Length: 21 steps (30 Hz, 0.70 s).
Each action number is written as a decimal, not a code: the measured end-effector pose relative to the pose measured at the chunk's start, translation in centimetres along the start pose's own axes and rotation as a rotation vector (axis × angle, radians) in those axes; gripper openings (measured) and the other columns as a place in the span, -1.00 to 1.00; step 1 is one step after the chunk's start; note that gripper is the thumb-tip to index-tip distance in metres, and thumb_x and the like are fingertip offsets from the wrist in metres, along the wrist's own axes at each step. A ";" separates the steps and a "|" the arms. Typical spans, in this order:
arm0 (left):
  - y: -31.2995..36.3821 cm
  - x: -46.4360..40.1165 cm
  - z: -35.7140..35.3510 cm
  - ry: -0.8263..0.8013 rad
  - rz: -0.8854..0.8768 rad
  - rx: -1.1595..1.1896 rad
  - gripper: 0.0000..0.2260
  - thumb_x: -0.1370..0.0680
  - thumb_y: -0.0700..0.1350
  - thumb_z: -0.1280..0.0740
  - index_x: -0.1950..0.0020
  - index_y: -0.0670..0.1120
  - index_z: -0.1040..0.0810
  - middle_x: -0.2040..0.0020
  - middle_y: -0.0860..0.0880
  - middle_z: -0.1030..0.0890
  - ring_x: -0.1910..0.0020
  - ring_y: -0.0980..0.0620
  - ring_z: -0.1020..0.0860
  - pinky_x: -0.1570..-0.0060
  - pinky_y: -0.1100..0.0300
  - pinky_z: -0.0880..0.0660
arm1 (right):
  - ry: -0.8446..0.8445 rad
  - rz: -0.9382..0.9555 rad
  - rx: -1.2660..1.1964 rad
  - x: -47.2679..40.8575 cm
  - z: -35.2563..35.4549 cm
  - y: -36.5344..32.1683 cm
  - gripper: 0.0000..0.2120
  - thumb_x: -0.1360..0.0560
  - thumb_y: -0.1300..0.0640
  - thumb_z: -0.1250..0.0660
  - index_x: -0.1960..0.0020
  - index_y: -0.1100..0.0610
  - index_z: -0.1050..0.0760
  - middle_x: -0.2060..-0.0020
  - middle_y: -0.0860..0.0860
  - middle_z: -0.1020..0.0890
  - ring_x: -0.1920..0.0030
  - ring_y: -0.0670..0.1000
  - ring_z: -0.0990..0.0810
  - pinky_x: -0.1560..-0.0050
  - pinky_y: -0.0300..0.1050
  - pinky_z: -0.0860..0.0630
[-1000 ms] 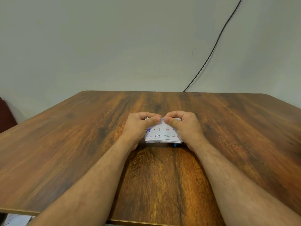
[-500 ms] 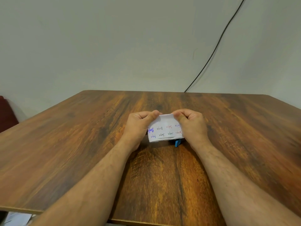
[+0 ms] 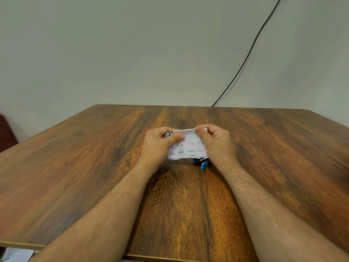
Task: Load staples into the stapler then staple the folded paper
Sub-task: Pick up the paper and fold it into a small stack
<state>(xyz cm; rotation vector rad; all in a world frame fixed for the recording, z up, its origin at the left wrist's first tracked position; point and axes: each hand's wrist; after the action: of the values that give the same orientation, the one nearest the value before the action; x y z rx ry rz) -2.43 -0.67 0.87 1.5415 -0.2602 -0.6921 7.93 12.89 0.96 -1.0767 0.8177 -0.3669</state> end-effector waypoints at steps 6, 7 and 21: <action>-0.4 -0.5 0.0 0.005 0.007 0.229 -0.80 -0.56 -0.21 -0.41 -0.18 -0.09 -0.64 0.02 -0.12 -0.72 0.10 -0.04 -0.72 0.25 0.14 -0.67 | -0.061 -0.042 -0.027 -0.1 -0.4 0.0 -0.76 -0.60 0.07 -0.37 -0.24 0.10 -0.61 0.11 0.01 -0.75 0.39 -0.08 -0.70 0.45 -0.28 -0.55; -0.5 -0.5 -0.2 -0.045 0.057 0.254 -0.78 -0.59 -0.20 -0.38 -0.23 -0.07 -0.61 -0.02 -0.12 -0.72 0.05 -0.06 -0.72 0.23 0.12 -0.67 | -0.031 -0.046 -0.030 -0.2 -0.2 0.1 -0.75 -0.61 0.07 -0.36 -0.25 0.09 -0.60 0.11 0.01 -0.74 0.39 -0.07 -0.70 0.45 -0.28 -0.56; -1.2 -1.0 -0.3 -0.095 0.072 0.316 -0.64 -0.50 -0.35 -0.43 -0.27 -0.12 -0.57 -0.10 -0.14 -0.73 -0.08 -0.15 -0.71 -0.02 0.00 -0.67 | -0.089 -0.148 -0.235 -0.3 0.1 -0.2 -0.87 -0.60 0.24 -0.36 -0.04 0.02 -0.57 0.26 0.09 -0.74 0.42 -0.04 -0.67 0.39 -0.23 -0.63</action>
<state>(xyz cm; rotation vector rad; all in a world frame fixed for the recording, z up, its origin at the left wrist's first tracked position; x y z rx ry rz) -3.37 0.29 0.01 1.7909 -0.5136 -0.6913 7.79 13.06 1.31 -1.3684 0.7160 -0.3499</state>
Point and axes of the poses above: each hand's wrist, its own x-axis away from the middle knuckle, its own z-axis out of the back of the hand, y = z × x
